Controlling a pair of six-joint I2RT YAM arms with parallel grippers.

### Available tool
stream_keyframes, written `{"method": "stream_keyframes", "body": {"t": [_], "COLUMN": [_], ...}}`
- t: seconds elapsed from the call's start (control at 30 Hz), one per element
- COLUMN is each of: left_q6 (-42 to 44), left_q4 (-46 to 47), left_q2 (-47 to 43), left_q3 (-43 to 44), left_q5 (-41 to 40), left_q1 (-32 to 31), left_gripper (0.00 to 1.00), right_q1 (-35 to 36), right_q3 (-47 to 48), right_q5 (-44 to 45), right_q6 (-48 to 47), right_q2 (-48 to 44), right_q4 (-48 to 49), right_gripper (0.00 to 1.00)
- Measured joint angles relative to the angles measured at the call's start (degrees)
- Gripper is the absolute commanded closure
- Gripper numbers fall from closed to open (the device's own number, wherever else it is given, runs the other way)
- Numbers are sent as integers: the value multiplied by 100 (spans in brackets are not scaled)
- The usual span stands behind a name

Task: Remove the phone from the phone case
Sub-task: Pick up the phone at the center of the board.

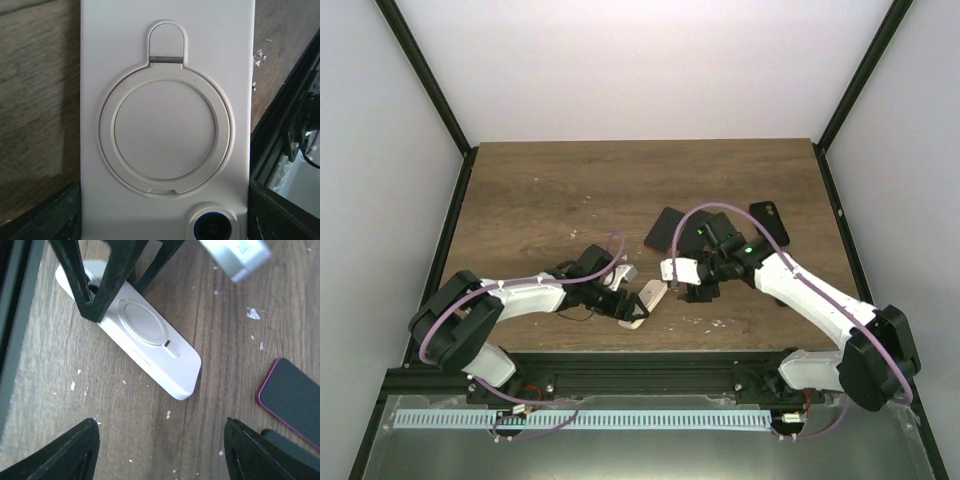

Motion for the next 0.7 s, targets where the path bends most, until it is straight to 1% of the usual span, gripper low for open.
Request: {"method": "stream_keyframes", "body": {"t": [0.17, 0.23, 0.43, 0.53, 0.7], "left_q6": [-136, -197, -313, -393, -437], "left_q4": [127, 208, 407, 514, 640], "left_q2": [7, 17, 109, 118, 125], "left_q3": [-59, -70, -83, -125, -197], "left_q5": [251, 358, 542, 616, 699], "left_q1": [0, 0, 0, 0, 0], "left_gripper": [43, 43, 44, 44, 44], "right_q1": [592, 765, 1388, 1556, 1624], "right_q3": [142, 195, 79, -46, -118], "right_q5": [778, 1010, 1534, 1672, 1779], "right_q6": [-656, -859, -1252, -1311, -1307], "right_q2": [352, 485, 634, 688, 855], "right_q4": [28, 52, 245, 398, 601], "right_gripper": [36, 37, 44, 47, 52]}}
